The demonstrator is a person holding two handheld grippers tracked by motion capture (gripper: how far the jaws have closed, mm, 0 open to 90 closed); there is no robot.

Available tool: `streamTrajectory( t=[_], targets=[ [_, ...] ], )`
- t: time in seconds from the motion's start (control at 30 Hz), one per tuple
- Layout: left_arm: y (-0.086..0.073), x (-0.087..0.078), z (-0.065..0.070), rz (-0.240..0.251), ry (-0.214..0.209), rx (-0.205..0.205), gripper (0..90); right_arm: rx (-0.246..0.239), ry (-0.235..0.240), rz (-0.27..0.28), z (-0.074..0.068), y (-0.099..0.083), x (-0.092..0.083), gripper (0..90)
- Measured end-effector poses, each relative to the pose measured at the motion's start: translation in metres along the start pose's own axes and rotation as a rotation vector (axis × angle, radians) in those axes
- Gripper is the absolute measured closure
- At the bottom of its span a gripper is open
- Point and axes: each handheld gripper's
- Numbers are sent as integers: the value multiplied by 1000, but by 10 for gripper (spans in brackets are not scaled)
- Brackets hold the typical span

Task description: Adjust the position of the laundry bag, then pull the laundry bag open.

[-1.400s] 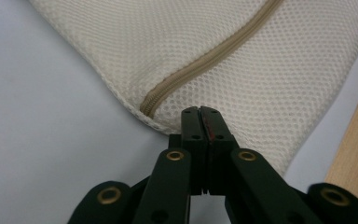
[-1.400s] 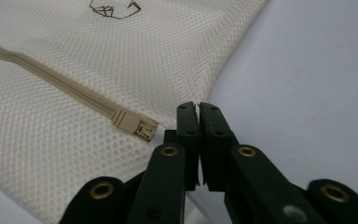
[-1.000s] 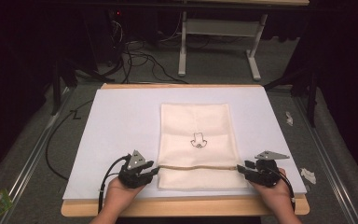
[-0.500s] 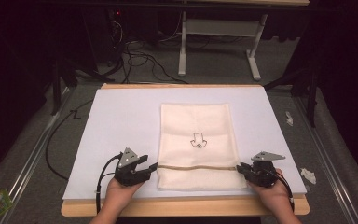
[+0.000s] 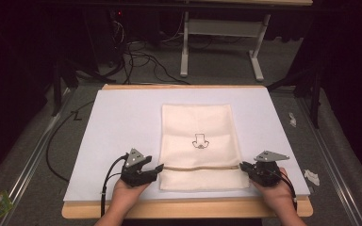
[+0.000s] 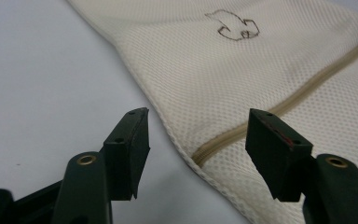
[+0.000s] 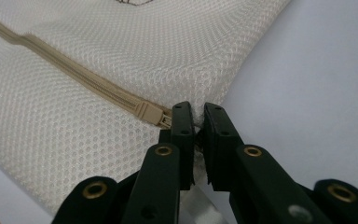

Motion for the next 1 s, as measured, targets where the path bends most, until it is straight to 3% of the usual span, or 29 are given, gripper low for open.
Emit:
streamTrajectory(
  t=[0.27,0.4,0.7,0.83,0.93,1.0],
  targets=[
    [12,15,13,-30,29,34,374,-13,6,52,0,3,-9,848],
    [15,26,21,-38,17,46,386,-3,8,58,0,4,-8,848],
    [24,55,51,-8,-91,53,505,-33,5,77,0,3,-9,848],
    [24,70,69,-13,-154,40,536,-9,2,101,0,5,-11,849],
    [29,82,85,-13,-192,66,570,5,-5,105,-2,5,-11,851],
    [34,88,97,3,-224,59,585,16,-5,112,-3,6,-12,851]
  ],
)
Point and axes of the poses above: each handheld gripper's, and its own axes: x roughly forward along the jaws, y roughly out of its top, z roughly to its right, and after that the axes turned 7 degrees about z, right-handed
